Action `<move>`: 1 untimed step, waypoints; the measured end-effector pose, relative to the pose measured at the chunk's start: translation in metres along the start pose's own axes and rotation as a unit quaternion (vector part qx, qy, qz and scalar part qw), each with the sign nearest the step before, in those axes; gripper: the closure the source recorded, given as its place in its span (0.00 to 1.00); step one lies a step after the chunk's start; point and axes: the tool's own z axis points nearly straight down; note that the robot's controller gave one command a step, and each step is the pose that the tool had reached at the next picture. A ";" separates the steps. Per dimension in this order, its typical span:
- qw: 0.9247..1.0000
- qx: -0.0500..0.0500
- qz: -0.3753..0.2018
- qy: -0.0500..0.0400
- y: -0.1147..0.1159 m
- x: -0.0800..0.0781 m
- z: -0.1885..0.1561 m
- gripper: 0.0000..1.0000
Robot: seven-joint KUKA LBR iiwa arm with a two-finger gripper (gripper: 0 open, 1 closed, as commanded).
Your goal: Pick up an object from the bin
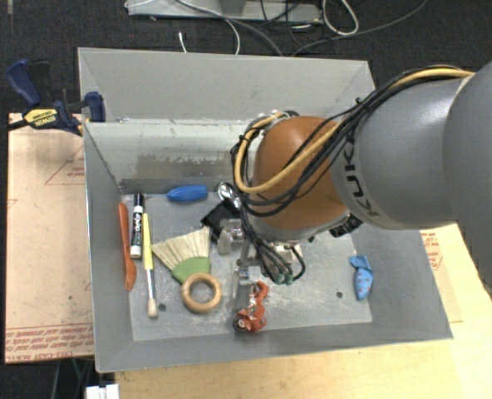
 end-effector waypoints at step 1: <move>1.000 0.000 0.002 -0.003 -0.001 -0.002 -0.004 0.00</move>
Offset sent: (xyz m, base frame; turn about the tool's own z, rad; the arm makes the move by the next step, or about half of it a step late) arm -0.0306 -0.0360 -0.0769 -0.6844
